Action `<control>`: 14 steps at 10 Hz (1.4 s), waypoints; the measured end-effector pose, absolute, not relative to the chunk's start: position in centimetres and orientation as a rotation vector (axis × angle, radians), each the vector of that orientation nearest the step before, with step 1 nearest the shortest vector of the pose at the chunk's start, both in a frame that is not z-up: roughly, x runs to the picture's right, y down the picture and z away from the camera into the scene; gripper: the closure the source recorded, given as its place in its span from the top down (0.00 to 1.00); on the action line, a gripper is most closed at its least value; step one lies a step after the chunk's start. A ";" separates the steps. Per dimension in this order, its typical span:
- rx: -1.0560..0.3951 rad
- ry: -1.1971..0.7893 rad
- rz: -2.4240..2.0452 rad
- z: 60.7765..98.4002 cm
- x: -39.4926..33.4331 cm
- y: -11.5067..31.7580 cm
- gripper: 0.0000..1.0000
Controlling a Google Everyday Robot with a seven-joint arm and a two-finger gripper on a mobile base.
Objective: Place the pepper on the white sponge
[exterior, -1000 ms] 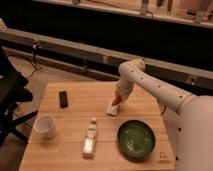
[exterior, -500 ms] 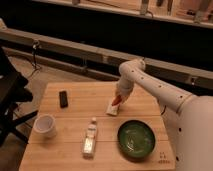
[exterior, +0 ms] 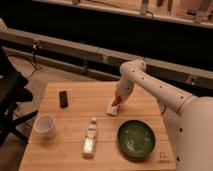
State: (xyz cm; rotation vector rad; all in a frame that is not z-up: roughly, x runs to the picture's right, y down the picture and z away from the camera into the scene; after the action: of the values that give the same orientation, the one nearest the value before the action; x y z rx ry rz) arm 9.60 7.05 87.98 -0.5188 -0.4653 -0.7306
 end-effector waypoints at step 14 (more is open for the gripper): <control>-0.510 -0.572 -0.797 88.4 7.1 9.6 0.80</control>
State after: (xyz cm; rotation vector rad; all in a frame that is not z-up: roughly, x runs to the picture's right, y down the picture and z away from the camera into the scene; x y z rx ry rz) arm 7.05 9.64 88.40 -0.5100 -0.5723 -0.7972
